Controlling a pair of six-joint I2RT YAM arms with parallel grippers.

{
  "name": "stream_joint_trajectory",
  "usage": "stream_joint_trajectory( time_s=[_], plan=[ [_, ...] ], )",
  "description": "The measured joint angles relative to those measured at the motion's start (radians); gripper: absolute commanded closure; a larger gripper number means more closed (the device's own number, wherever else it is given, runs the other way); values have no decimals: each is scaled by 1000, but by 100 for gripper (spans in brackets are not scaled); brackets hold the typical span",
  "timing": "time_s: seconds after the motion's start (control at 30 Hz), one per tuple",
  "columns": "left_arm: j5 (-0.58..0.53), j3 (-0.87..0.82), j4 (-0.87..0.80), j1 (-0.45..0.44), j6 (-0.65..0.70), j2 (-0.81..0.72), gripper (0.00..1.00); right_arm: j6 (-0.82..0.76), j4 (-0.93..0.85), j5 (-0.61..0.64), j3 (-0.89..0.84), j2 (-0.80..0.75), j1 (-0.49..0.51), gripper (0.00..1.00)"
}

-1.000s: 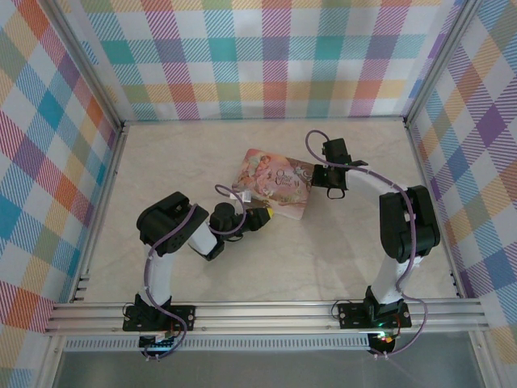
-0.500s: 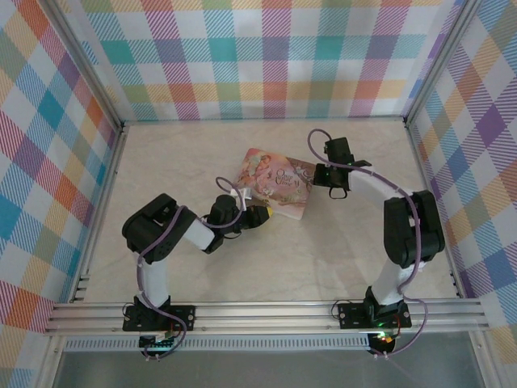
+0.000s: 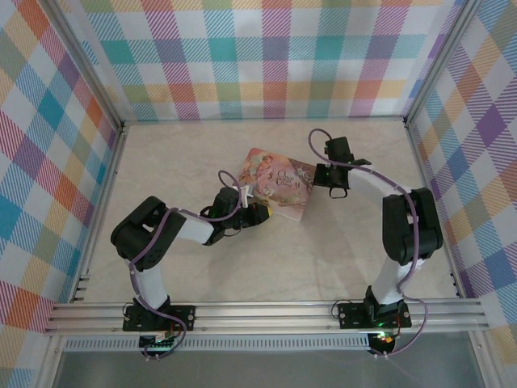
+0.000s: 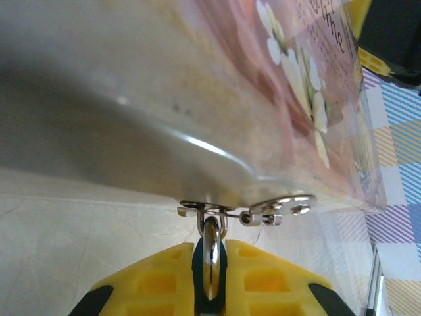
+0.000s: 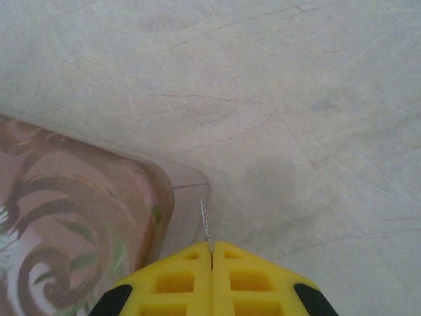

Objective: Unlock a padlock with a key

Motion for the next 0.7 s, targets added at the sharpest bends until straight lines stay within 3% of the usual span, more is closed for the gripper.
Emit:
stream_joint_trajectory(
  time_s=[0.3, 0.53, 0.7],
  plan=[
    [-46, 0, 11, -22, -3, 0, 93, -6, -19, -31, 170, 134, 14, 100],
    [-61, 10, -1, -27, -44, -1, 93, -26, -22, -30, 172, 134, 14, 100],
    [-66, 64, -106, -36, -95, -14, 93, -32, -49, -34, 101, 63, -2, 100]
  ],
)
